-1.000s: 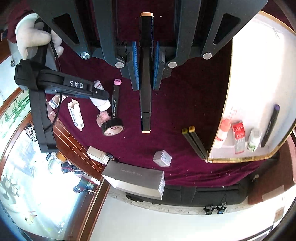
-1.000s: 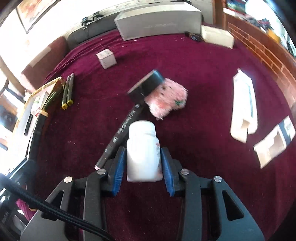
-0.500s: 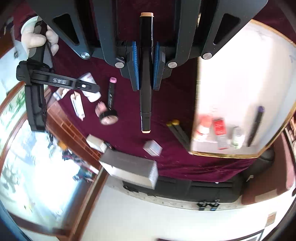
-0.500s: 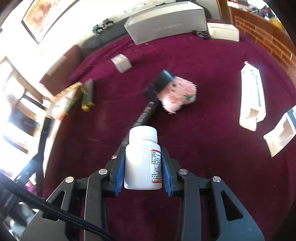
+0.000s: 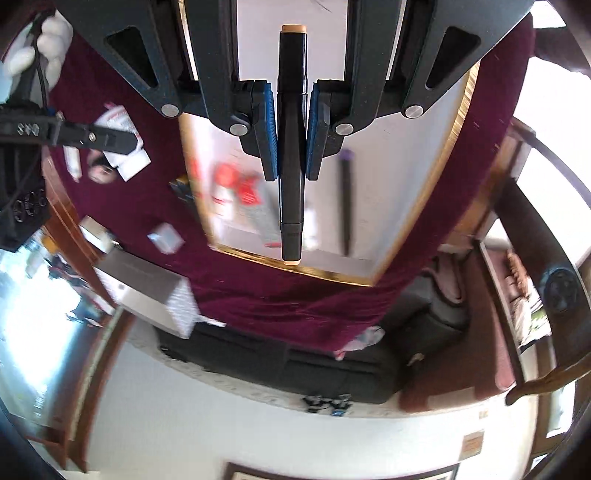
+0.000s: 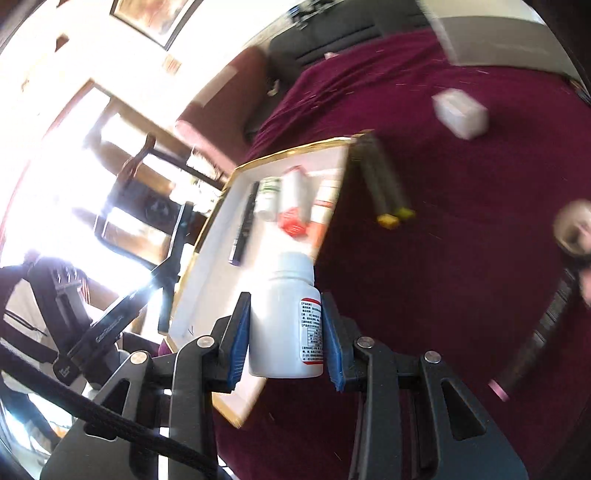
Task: Organize objects
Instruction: 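Lower the beige-cap marker into the tray with left tool while right tool places the bottle there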
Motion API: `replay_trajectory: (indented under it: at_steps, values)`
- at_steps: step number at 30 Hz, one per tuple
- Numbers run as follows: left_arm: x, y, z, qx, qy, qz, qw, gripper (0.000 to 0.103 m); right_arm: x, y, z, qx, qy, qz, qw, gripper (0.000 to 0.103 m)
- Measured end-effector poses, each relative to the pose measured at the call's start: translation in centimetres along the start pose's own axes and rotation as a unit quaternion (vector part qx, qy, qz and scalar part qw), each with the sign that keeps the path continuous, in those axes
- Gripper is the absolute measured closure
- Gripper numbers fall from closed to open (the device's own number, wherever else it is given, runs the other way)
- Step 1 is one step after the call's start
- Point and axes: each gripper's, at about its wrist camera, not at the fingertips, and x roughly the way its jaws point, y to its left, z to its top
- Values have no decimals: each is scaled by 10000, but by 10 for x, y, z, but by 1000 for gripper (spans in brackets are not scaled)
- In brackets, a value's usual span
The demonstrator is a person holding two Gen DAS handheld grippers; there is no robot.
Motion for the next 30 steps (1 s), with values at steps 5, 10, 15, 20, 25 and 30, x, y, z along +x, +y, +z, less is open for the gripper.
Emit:
replay_trajectory:
  at_steps: [5, 10, 15, 20, 25, 30]
  values:
    - [34, 31, 14, -170, 242, 235, 9993, 92, 56, 35, 27, -178, 263, -17, 9995, 69]
    - [62, 46, 23, -99, 402, 501, 9979, 92, 98, 50, 42, -255, 399, -208, 9987, 69]
    - [81, 46, 27, -24, 503, 615, 9968, 92, 113, 53, 47, -225, 488, -308, 9981, 69]
    - [93, 46, 29, 27, 560, 698, 9960, 91, 127, 50, 53, -233, 545, -449, 9972, 69]
    - [102, 46, 31, 65, 581, 873, 9945, 91, 137, 45, 53, -216, 648, -557, 9961, 69]
    - [108, 51, 31, 89, 551, 1118, 9922, 91, 149, 39, 52, -188, 770, -708, 9943, 69]
